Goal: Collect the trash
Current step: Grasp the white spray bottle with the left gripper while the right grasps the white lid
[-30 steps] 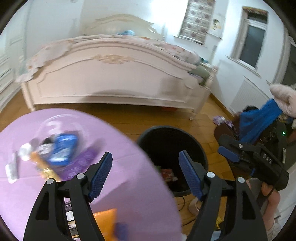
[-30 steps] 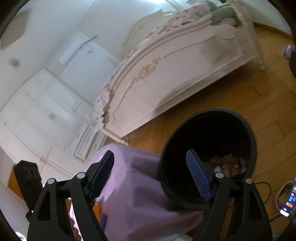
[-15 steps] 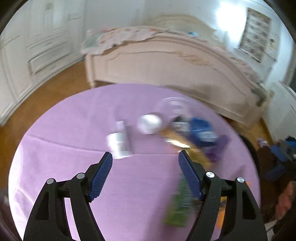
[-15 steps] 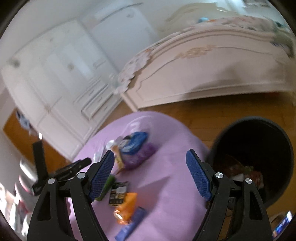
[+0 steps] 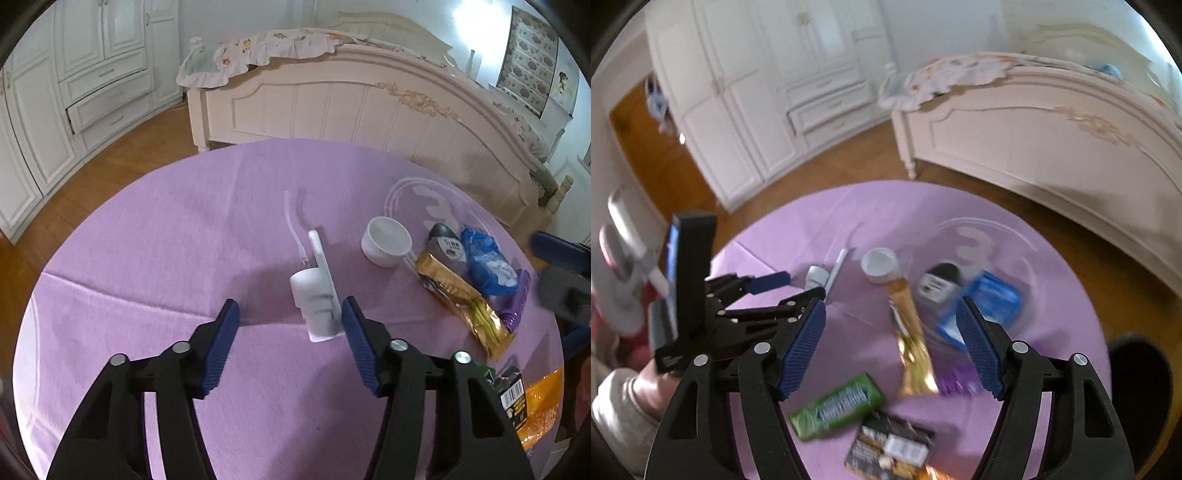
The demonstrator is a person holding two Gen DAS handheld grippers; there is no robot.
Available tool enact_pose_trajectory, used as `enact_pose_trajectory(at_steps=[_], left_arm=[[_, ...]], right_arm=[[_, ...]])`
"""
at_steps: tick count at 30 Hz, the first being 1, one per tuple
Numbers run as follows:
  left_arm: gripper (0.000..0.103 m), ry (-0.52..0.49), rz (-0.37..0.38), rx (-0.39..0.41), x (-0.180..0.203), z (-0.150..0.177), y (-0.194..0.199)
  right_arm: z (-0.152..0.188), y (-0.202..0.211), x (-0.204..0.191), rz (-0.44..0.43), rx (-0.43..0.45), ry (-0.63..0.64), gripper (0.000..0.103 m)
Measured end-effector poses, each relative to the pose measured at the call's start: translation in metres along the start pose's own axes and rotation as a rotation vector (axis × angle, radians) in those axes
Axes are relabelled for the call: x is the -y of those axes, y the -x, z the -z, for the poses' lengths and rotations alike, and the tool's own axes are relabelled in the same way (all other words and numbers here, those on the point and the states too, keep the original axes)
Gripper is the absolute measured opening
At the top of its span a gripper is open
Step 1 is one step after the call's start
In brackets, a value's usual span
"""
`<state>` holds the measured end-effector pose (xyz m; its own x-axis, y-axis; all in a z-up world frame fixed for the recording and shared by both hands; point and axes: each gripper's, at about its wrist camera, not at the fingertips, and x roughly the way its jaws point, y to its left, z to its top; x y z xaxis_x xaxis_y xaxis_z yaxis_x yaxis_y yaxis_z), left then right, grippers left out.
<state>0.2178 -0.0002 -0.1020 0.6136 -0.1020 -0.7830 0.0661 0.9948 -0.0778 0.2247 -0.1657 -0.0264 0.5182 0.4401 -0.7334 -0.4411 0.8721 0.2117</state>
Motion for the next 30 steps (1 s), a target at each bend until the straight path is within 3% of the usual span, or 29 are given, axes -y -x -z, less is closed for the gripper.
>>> enact_pose_trajectory(at_steps=[6, 12, 18, 23, 30], left_arm=[[0.022, 0.035, 0.020, 0.038, -0.012, 0.001, 0.002], [0.018, 0.114, 0.067, 0.036, -0.030, 0.005, 0.011], [0.017, 0.152, 0.087, 0.046, -0.045, 0.012, 0.024], [0.017, 0.173, 0.126, 0.072, -0.050, 0.013, 0.040], [0.017, 0.151, 0.170, 0.128, -0.036, 0.013, 0.073]], right_arm=[[-0.022, -0.050, -0.016, 0.035, -0.072, 0.068, 0.064], [-0.034, -0.096, -0.022, 0.082, -0.157, 0.100, 0.058], [-0.035, -0.116, -0.032, 0.103, -0.186, 0.132, 0.037], [-0.028, -0.100, -0.028, 0.060, -0.150, 0.071, 0.037], [-0.001, -0.013, -0.017, -0.065, 0.054, -0.096, 0.037]])
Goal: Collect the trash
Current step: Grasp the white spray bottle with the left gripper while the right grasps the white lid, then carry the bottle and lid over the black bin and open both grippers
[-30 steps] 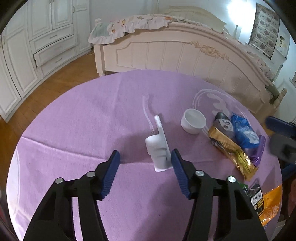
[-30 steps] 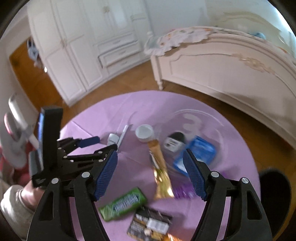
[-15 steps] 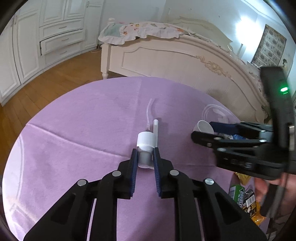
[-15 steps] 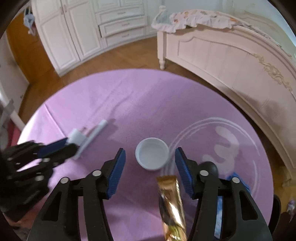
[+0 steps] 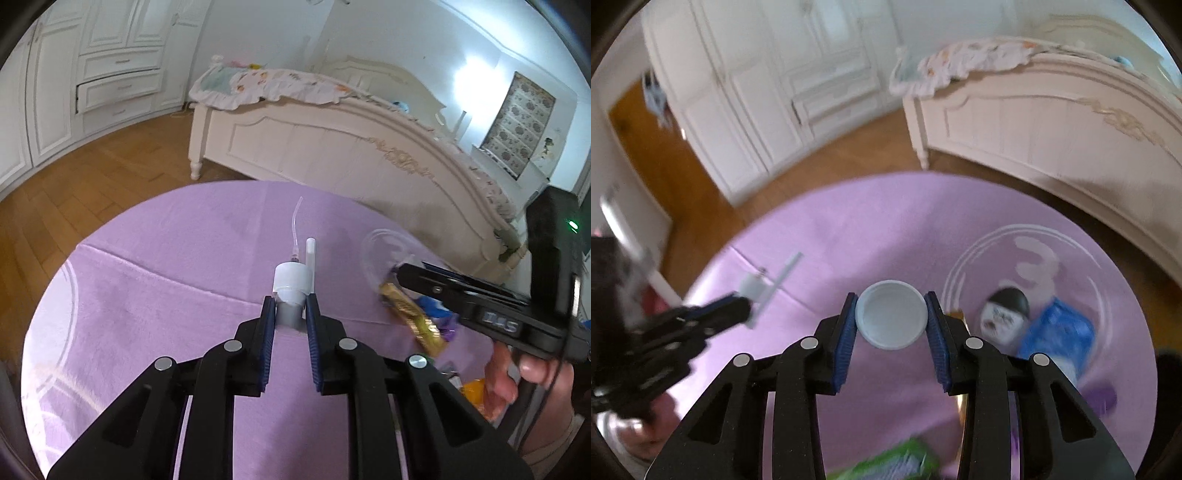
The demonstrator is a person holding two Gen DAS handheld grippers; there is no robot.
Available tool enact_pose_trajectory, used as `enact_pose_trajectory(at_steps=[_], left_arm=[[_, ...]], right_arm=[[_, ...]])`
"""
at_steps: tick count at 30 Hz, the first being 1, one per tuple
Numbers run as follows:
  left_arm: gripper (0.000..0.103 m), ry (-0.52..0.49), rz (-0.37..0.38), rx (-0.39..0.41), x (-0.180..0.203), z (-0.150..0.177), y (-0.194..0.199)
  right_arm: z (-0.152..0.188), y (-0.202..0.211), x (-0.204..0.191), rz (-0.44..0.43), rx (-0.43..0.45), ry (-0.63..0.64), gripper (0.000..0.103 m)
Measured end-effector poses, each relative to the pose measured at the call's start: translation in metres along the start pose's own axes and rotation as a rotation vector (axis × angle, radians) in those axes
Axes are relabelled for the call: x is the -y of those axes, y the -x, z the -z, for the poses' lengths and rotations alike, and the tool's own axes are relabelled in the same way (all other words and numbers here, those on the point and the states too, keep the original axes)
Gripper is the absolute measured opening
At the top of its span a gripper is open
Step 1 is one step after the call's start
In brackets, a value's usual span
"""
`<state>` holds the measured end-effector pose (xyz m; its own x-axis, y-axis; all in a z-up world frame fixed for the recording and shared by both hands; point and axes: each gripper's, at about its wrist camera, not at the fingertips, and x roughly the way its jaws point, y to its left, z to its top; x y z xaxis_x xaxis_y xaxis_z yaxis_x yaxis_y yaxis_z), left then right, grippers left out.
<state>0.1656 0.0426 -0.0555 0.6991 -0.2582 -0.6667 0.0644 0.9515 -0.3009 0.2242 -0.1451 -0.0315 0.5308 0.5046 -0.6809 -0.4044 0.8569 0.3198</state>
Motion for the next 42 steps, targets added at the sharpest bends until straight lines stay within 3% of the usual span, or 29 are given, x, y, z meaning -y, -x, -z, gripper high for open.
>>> enact_pose_trajectory(at_steps=[8, 18, 33, 42], left_arm=[[0.017, -0.074, 0.044, 0.065, 0.064, 0.005, 0.032], [0.018, -0.239, 0.141, 0.049, 0.176, 0.024, 0.034], [0.018, -0.395, 0.242, -0.078, 0.294, 0.064, -0.022], [0.018, -0.446, 0.272, -0.149, 0.335, 0.083, -0.052]], right_arm=[[0.043, 0.120, 0.030, -0.011, 0.213, -0.122, 0.037], [0.113, 0.229, 0.098, 0.113, 0.356, -0.255, 0.037], [0.190, 0.271, 0.213, 0.230, 0.400, -0.461, 0.037], [0.217, 0.259, 0.254, 0.242, 0.387, -0.550, 0.037]])
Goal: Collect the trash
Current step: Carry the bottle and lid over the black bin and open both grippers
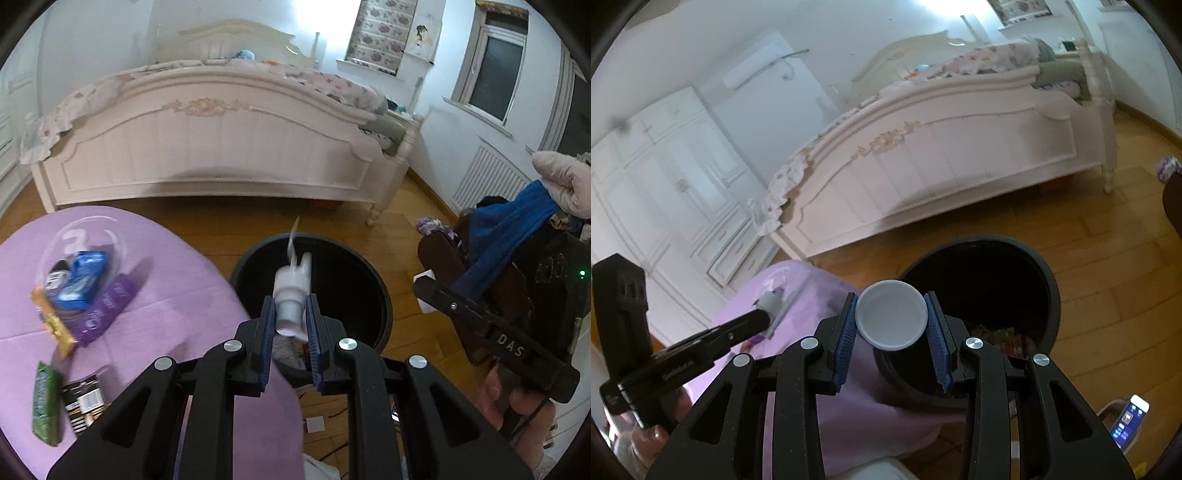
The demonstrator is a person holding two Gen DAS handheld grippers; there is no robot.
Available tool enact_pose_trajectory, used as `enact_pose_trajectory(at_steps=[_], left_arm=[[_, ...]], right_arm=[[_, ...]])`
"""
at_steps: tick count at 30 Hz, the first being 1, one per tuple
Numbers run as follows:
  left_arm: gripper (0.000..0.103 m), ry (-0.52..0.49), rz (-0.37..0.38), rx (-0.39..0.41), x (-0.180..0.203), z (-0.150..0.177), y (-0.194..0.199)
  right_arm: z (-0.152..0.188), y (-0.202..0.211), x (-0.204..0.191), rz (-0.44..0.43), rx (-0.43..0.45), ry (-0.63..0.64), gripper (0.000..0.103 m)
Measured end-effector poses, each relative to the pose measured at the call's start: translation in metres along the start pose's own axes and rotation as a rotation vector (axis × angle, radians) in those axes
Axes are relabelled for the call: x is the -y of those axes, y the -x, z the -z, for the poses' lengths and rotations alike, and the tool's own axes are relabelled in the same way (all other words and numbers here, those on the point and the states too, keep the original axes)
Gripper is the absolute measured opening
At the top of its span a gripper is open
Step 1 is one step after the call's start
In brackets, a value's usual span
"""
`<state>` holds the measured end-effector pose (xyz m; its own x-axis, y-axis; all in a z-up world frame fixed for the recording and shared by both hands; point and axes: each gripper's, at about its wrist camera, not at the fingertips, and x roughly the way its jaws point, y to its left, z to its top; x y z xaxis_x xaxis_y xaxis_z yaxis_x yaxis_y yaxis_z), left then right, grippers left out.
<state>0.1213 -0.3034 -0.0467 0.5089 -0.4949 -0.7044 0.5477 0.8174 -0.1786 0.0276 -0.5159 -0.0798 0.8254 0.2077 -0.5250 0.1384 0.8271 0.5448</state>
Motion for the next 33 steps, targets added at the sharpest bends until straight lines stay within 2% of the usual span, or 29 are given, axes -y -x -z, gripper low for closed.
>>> enact_pose_trajectory(at_steps=[10, 11, 12, 14, 15, 16, 19, 20, 22, 28, 33], left_arm=[[0.018, -0.022, 0.017, -0.051, 0.015, -0.007, -0.034], [0.018, -0.021, 0.020, -0.053, 0.016, -0.008, -0.035], [0.019, -0.022, 0.022, -0.051, 0.016, -0.008, -0.034], [0.021, -0.031, 0.015, -0.044, 0.017, -0.007, -0.031], [0.021, -0.037, 0.007, -0.044, 0.018, -0.006, -0.030], [0.025, -0.043, -0.003, -0.043, 0.017, -0.005, -0.028], [0.055, -0.031, -0.038, -0.031, 0.012, -0.002, -0.020], [0.061, -0.017, -0.051, -0.017, 0.008, 0.000, -0.014], [0.067, -0.008, -0.068, 0.001, 0.000, 0.002, -0.004], [0.068, -0.001, -0.162, 0.030, -0.033, 0.019, 0.029], [0.068, 0.063, -0.261, 0.015, -0.089, 0.042, 0.061]], right_arm=[[-0.010, -0.027, 0.027, 0.004, -0.038, -0.048, 0.037], [-0.011, -0.030, 0.027, 0.006, -0.049, -0.049, 0.039], [-0.014, -0.035, 0.030, 0.016, -0.061, -0.050, 0.046], [-0.015, -0.036, 0.032, 0.043, -0.052, -0.068, 0.078], [-0.015, -0.033, 0.034, 0.043, -0.026, -0.087, 0.081], [-0.014, -0.031, 0.034, 0.034, -0.023, -0.093, 0.081], [-0.010, -0.029, 0.031, 0.005, -0.035, -0.097, 0.081], [-0.006, -0.028, 0.028, -0.002, -0.040, -0.092, 0.081], [-0.003, -0.026, 0.024, -0.008, -0.045, -0.081, 0.081], [0.010, -0.025, -0.008, -0.045, -0.077, -0.027, 0.081], [0.022, -0.028, -0.052, -0.093, -0.117, 0.062, 0.081]])
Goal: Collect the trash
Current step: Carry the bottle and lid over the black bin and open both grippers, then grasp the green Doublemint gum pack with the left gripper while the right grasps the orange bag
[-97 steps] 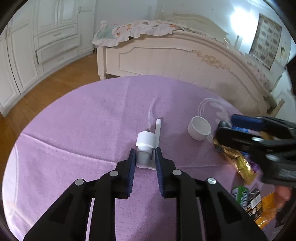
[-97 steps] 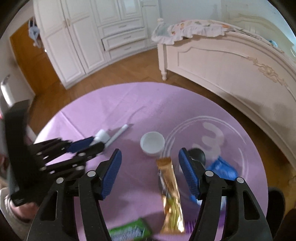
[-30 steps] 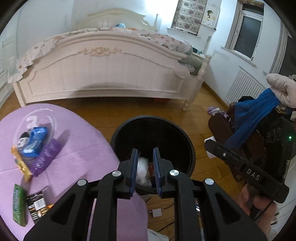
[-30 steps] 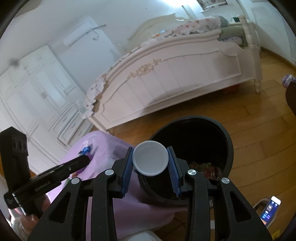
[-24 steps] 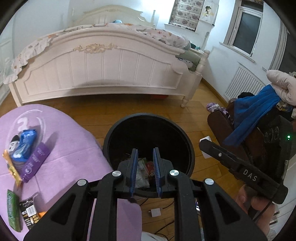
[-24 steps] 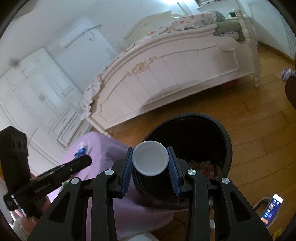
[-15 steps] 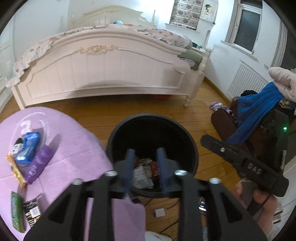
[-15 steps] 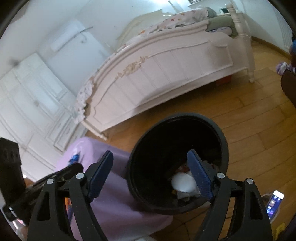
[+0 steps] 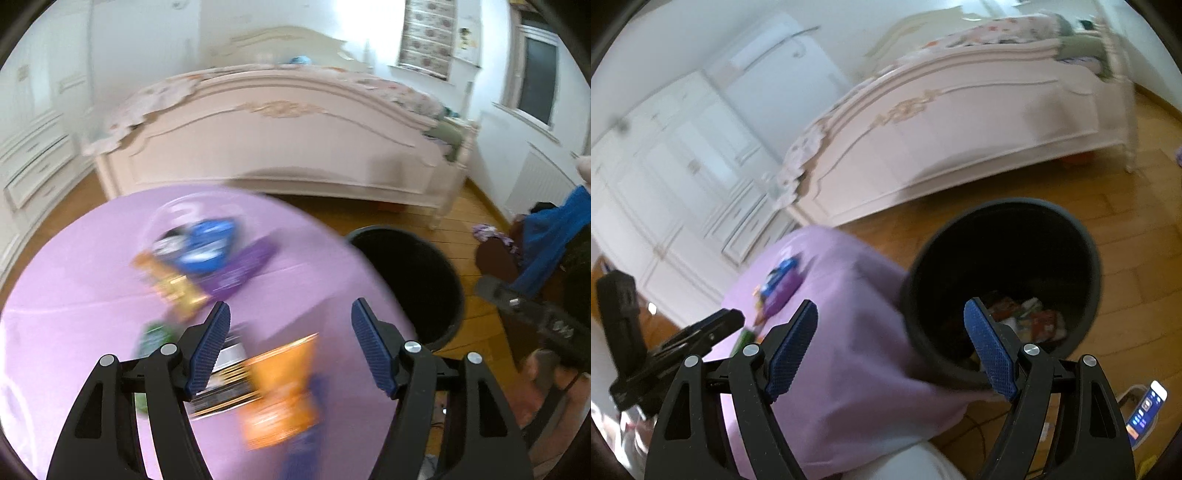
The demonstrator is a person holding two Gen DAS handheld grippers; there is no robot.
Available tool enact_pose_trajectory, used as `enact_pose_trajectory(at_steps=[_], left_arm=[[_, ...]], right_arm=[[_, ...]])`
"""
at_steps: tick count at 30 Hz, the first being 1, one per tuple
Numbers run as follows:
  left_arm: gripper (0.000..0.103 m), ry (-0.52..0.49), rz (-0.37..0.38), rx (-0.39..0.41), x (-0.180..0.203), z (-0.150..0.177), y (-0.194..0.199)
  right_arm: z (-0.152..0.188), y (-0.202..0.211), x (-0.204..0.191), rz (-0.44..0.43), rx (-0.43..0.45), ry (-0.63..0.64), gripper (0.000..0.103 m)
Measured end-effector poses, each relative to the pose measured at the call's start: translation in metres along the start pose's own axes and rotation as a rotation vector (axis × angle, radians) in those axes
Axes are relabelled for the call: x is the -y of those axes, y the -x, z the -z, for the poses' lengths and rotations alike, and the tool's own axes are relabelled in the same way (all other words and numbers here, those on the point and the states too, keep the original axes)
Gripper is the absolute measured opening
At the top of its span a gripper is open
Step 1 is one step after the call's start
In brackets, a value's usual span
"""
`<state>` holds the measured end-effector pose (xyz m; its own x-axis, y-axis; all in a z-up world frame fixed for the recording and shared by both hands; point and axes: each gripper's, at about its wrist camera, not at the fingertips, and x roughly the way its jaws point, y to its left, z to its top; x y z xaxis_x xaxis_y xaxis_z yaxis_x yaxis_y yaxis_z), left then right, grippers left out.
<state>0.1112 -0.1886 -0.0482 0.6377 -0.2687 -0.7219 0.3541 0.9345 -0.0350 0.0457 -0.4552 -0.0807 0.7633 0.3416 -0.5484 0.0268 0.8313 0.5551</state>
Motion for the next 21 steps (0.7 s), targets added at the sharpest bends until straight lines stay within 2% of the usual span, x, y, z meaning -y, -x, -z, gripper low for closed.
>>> enact_pose_trajectory(at_steps=[5, 8, 12, 18, 21], left_arm=[[0.068, 0.062, -0.091, -0.036, -0.059, 0.015, 0.005], [0.068, 0.079, -0.115, -0.075, -0.084, 0.024, 0.001], [0.068, 0.086, -0.105, -0.111, -0.102, 0.033, -0.004], [0.067, 0.063, -0.056, -0.136, -0.102, 0.035, -0.016], [0.066, 0.051, -0.037, -0.143, -0.100, 0.035, -0.022]], right_arm=[[0.013, -0.012, -0.046, -0.040, -0.047, 0.097, 0.081], [0.022, -0.024, -0.073, -0.056, -0.087, 0.146, 0.081], [0.037, -0.039, -0.107, -0.064, -0.143, 0.220, 0.081], [0.052, -0.065, -0.149, -0.050, -0.202, 0.307, 0.079], [0.055, -0.080, -0.160, -0.026, -0.231, 0.344, 0.068]])
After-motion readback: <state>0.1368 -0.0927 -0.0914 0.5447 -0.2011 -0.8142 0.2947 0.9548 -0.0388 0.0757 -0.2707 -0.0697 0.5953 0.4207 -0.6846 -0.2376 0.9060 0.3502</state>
